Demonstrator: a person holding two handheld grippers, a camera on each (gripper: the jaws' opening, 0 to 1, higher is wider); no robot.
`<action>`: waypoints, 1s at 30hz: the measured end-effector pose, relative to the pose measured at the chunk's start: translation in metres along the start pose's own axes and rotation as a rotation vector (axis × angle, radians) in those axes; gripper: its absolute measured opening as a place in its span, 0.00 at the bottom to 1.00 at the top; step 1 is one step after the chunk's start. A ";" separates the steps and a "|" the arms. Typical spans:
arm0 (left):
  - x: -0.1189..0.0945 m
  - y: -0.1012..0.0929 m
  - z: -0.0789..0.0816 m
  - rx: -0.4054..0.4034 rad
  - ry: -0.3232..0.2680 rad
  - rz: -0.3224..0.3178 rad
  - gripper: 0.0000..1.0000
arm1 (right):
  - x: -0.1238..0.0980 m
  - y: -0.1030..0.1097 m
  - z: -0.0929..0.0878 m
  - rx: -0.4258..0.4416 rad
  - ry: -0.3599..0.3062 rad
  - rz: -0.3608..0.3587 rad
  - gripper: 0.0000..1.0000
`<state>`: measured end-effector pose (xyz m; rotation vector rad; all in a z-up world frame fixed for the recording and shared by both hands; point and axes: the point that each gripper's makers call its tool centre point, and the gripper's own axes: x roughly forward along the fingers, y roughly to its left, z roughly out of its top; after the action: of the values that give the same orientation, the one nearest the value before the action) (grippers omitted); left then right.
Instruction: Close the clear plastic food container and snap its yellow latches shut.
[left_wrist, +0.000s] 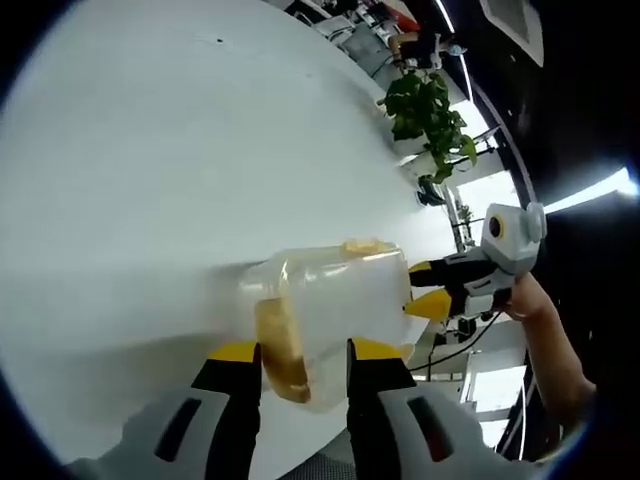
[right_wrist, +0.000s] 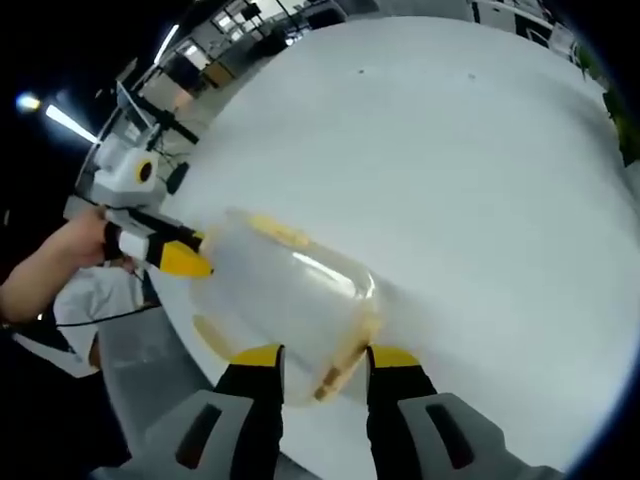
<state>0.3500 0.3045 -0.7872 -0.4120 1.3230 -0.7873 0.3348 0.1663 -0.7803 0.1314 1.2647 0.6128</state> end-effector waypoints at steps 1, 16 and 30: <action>0.000 0.000 0.000 -0.001 0.003 0.001 0.31 | 0.000 0.000 0.000 -0.003 -0.001 0.000 0.30; -0.001 -0.003 -0.003 -0.021 0.004 -0.022 0.29 | 0.000 0.003 -0.001 0.012 0.029 0.019 0.27; -0.003 0.002 0.001 -0.064 0.039 -0.021 0.27 | 0.004 0.006 -0.004 0.106 0.063 0.044 0.26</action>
<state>0.3510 0.3084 -0.7864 -0.4638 1.3853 -0.7752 0.3293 0.1721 -0.7822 0.2304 1.3587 0.5918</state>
